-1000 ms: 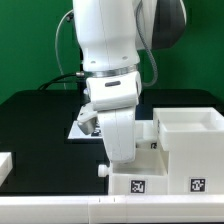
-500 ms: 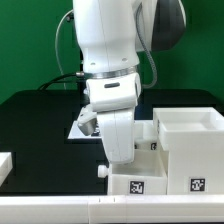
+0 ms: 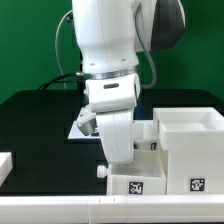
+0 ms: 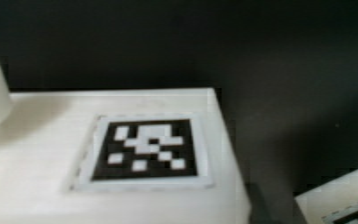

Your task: Assemble drawer

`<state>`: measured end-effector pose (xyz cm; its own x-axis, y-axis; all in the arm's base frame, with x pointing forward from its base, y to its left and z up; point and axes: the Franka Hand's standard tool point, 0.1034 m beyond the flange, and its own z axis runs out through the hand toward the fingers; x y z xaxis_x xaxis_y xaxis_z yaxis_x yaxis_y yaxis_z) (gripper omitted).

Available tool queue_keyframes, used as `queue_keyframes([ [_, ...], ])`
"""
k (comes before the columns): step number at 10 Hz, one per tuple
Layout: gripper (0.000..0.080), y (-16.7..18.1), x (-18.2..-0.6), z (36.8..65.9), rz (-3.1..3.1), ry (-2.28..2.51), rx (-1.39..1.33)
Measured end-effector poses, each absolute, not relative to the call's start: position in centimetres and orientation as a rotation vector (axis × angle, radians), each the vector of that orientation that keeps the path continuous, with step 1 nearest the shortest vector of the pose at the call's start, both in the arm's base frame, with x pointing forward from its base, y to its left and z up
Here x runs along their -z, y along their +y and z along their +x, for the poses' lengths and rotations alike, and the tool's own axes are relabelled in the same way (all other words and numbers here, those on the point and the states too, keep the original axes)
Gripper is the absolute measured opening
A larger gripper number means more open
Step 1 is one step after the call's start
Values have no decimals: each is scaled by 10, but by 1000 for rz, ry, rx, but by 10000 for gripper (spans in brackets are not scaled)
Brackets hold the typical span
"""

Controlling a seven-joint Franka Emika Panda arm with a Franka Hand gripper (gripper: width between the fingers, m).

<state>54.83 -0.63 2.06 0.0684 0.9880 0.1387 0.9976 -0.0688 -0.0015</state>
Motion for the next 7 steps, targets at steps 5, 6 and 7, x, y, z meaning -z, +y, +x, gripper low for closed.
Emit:
queue_keyframes([
  [5,39,-10,-25,546,-2196,-2051,100],
  [6,39,-11,-26,546,-2190,-2045,88],
  [7,39,-10,-28,547,-2184,-2043,82],
])
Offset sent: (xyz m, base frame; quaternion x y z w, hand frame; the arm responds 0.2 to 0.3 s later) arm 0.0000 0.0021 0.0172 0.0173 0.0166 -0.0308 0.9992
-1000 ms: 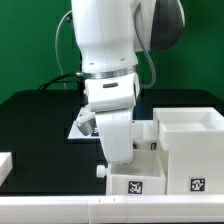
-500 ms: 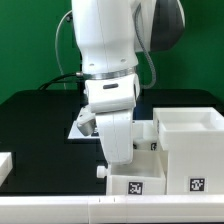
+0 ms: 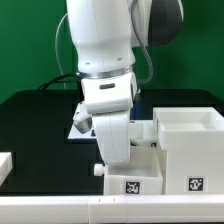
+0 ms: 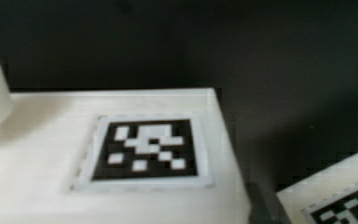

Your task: Assemble drawer

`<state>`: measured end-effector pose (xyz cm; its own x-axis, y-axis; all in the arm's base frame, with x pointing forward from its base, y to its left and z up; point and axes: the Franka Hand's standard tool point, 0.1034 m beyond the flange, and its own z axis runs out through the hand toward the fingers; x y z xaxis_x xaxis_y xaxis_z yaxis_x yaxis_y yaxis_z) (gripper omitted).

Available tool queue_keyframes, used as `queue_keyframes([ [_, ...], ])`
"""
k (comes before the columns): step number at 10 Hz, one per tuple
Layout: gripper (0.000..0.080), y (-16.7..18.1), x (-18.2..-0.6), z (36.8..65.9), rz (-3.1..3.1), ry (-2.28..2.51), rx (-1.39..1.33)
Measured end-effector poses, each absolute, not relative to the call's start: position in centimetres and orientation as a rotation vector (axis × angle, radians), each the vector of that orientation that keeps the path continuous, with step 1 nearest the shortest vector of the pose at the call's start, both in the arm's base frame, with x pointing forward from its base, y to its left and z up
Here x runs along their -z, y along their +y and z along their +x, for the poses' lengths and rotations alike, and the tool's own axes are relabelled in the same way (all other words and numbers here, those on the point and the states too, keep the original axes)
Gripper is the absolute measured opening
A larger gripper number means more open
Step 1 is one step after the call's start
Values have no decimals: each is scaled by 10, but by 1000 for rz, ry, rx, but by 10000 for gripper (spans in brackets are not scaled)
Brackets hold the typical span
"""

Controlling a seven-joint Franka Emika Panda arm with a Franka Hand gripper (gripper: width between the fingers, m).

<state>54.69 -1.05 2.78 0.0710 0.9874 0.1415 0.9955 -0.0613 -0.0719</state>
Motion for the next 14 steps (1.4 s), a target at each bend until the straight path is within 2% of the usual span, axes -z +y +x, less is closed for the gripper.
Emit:
queue_keyframes([
  [5,39,-18,-23,544,-2172,-2041,81],
  [8,39,-41,-20,541,-2161,-2000,149],
  [11,39,-47,-19,540,-2179,-1984,156],
  [14,39,-42,-29,547,-2193,-2004,185],
])
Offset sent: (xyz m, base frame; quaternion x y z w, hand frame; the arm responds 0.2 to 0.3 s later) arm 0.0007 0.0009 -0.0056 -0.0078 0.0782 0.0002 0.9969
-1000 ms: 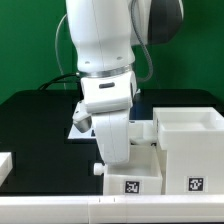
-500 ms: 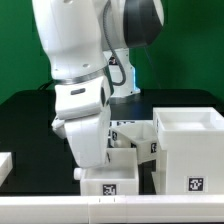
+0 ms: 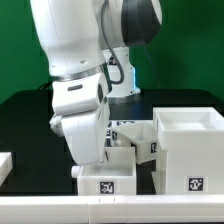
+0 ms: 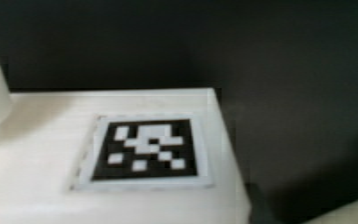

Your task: Assemble drawer

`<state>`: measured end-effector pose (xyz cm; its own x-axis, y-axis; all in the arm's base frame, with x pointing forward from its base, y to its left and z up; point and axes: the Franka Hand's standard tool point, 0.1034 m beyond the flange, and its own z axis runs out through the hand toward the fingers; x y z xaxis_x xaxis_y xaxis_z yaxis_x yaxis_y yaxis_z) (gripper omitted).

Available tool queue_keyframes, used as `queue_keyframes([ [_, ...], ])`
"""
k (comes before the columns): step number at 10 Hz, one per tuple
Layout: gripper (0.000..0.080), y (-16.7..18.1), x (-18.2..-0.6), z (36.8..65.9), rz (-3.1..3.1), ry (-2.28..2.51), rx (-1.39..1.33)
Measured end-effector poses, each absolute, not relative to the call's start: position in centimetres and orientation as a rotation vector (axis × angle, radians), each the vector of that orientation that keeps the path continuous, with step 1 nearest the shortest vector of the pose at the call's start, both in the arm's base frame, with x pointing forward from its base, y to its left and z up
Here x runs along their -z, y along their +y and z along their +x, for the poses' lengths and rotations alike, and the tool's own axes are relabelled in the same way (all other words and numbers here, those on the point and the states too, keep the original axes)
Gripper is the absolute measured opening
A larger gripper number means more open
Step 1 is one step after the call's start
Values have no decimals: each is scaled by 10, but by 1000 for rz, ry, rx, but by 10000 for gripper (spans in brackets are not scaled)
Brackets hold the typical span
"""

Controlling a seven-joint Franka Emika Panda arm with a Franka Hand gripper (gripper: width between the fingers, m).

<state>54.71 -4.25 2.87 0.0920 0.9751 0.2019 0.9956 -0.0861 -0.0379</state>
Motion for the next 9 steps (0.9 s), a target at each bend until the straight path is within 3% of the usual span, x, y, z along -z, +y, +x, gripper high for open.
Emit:
queue_keyframes([
  [3,39,-25,-40,548,-2219,-2006,210],
  [9,39,-8,-32,545,-2221,-2025,217],
])
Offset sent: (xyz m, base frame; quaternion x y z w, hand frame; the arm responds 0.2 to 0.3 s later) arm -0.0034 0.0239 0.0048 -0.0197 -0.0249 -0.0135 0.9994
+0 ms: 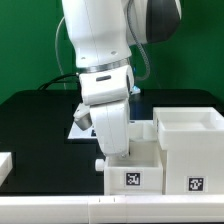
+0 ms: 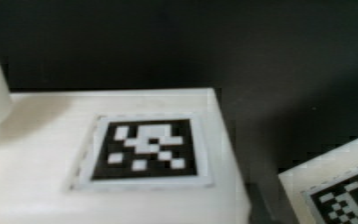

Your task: Assemble drawer

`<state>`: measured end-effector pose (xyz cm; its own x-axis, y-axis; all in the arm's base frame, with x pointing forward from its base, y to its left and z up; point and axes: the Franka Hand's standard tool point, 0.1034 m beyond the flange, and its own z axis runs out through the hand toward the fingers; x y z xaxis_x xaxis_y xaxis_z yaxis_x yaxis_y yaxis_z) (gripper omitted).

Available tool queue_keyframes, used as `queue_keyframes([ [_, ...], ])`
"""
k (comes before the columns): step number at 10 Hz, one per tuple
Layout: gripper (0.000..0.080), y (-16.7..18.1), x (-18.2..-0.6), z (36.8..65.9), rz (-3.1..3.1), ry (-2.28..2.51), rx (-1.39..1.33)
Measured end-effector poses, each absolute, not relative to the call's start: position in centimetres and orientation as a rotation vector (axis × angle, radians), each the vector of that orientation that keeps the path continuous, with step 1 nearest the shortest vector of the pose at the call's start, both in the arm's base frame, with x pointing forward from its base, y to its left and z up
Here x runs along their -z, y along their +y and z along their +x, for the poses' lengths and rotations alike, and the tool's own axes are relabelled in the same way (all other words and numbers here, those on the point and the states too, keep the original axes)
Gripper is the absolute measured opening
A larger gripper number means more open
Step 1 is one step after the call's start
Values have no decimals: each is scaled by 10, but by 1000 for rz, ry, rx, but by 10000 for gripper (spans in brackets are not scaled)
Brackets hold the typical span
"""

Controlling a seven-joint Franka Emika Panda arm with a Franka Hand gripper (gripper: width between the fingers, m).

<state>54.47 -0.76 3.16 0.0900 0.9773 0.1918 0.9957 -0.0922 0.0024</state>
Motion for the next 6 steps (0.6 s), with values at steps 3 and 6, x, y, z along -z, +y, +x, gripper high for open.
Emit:
queue_keyframes([
  [3,39,-7,-30,545,-2240,-2004,214],
  [6,39,-2,-30,550,-2262,-1976,216],
])
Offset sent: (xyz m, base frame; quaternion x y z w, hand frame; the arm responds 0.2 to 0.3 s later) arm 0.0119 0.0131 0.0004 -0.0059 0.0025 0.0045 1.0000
